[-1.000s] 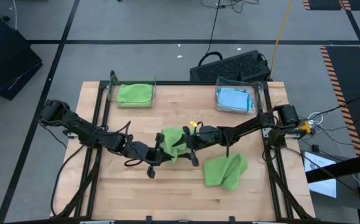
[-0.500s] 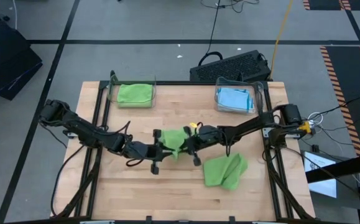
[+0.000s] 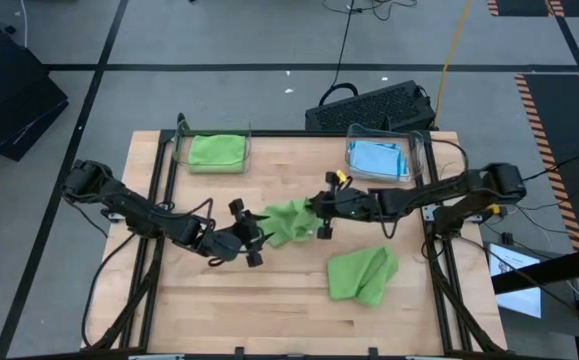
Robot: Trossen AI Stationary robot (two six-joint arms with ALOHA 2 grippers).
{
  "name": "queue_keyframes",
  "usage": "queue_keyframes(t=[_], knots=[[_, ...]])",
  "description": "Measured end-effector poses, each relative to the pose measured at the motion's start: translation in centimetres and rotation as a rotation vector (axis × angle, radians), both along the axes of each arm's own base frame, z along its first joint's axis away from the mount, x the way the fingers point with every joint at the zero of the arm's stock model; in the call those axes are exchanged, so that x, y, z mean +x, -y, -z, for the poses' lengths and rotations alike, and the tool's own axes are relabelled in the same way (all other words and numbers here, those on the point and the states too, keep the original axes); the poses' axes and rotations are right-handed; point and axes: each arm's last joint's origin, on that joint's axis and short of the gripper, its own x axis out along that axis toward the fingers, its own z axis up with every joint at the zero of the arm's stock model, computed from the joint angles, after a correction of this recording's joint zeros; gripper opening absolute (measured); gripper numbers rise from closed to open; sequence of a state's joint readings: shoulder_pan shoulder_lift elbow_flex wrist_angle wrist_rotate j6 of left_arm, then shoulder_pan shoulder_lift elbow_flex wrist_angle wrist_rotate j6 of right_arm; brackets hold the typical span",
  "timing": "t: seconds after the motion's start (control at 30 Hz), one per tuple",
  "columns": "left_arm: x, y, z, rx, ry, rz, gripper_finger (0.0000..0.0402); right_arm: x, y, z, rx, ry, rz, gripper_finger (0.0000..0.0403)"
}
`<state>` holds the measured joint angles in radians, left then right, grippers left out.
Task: Fold microfiber towels
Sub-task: Fold the left green microfiber cloth
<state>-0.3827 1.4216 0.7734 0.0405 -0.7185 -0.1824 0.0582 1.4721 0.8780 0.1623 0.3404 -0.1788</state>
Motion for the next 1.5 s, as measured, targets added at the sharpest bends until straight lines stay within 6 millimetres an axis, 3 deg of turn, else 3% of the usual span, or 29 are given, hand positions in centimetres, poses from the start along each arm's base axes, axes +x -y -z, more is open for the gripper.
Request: queue_keyframes(t=[0.17,0.3,0.53,0.7,0.8,0.9,1.1,1.33,1.5], knots=[[1.2,0.5,-0.5,-0.071,0.149,-0.007,0.0208,0.0,-0.1,-1.0,0.052,0.086,0.021,0.0002],[3.2,1.4,0.6,0.002,0.244,0.030,0.0209,0.3,-0.5,-1.6,0.061,0.163,0.004,0.0005],[5.4,1.2,4.5,0.065,0.304,-0.097,0.0264,0.3,-0.7,-2.0,0.061,0.195,-0.001,0.0006],[6.1,-0.4,7.7,0.066,0.248,-0.248,0.0304,0.4,-0.7,-2.2,0.062,0.213,-0.001,0.0006],[6.5,-1.3,9.1,0.042,0.205,-0.233,0.0304,0.4,-0.7,-2.2,0.062,0.214,-0.001,0.0006],[6.5,-1.7,9.6,0.045,0.150,-0.185,0.0245,0.3,-0.7,-2.0,0.049,0.190,-0.006,0.0006],[5.4,-1.1,7.8,0.181,0.039,-0.164,0.0026,-0.2,-1.0,-0.8,0.050,0.053,-0.017,0.0006],[2.4,-1.9,4.1,0.211,-0.045,-0.269,0.0022,-1.0,-2.1,0.8,0.235,-0.053,-0.118,0.0007],[1.3,-2.1,3.2,0.100,-0.086,-0.216,0.0005,-1.7,-3.5,1.9,0.282,-0.069,-0.140,0.0040]])
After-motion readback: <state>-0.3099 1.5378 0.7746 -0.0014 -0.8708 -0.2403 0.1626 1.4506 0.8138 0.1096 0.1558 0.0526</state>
